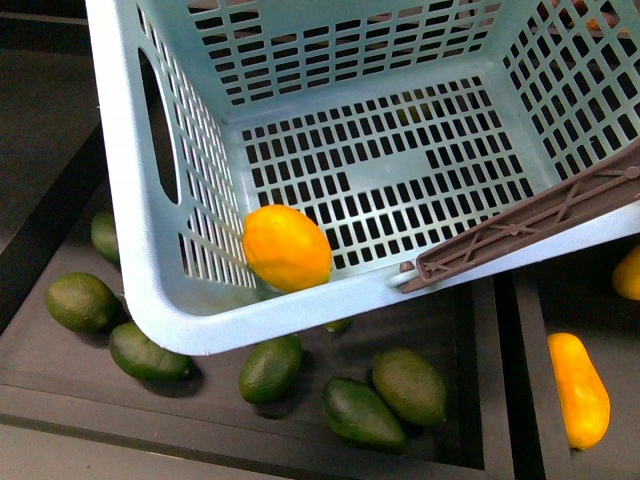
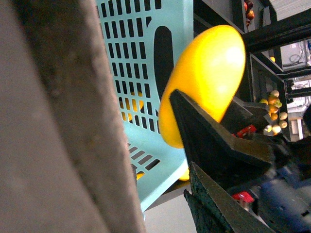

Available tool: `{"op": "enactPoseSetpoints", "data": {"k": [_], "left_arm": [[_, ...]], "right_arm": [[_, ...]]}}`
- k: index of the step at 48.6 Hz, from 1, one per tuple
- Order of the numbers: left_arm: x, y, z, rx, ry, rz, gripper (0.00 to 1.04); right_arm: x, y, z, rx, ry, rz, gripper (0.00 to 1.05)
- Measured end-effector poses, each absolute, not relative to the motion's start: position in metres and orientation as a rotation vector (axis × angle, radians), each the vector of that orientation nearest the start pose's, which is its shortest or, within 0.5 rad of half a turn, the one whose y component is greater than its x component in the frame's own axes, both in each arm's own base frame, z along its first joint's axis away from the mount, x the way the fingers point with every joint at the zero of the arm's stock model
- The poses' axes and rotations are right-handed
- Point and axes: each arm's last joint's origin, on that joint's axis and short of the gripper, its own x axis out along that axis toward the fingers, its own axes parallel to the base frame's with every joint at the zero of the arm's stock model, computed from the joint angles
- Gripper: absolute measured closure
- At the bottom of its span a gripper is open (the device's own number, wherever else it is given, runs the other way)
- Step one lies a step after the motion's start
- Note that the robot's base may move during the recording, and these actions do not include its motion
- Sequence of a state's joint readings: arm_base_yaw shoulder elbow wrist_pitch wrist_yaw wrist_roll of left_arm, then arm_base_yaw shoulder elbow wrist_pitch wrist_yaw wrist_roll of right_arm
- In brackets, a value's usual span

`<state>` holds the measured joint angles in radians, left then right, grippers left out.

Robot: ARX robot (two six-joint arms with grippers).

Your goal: Pick lemon and mango into basket

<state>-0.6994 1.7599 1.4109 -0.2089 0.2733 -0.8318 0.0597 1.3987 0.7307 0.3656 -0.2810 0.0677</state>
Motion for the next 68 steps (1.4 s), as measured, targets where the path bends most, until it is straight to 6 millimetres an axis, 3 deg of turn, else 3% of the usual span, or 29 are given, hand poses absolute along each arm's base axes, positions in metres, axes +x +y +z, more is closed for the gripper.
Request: {"op": "enactPoseSetpoints", "data": {"k": [5, 13, 23, 33, 42, 51, 66, 68], "left_arm": [[0.302, -0.264, 0.285, -0.621, 0.917, -0.648, 0.74], [0.302, -0.264, 0.285, -0.622, 0.917, -0.648, 0.74], [0.302, -0.264, 0.284, -0.623, 0.918, -0.645, 0.74], [0.303, -0.264, 0.284, -0.624, 0.914, -0.637, 0.74], [0.302, -0.264, 0.284, -0.624, 0.919, -0.645, 0.74], [0.302, -0.265, 0.284, -0.625, 0.923, -0.653, 0.74], [0.302, -0.264, 0.284, -0.621, 0.914, -0.639, 0.74], [0.302, -0.264, 0.284, -0.621, 0.915, -0.641, 0.74]], "right_arm": [[0.299, 0.028, 0.223, 0.103, 0.342, 0.332, 0.38], [0.302, 0.024, 0.223, 0.135, 0.346, 0.324, 0.07], [0.297, 0.009, 0.228, 0.209, 0.334, 0.272, 0.09], [0.26, -0.024, 0.231, 0.33, 0.27, 0.033, 0.09], [0.257, -0.026, 0.234, 0.348, 0.253, 0.02, 0.09], [0.237, -0.02, 0.219, 0.103, 0.023, -0.005, 0.35], [0.185, -0.001, 0.191, 0.01, 0.007, 0.003, 1.02], [0.18, -0.001, 0.188, 0.005, 0.009, 0.0, 1.03]]}}
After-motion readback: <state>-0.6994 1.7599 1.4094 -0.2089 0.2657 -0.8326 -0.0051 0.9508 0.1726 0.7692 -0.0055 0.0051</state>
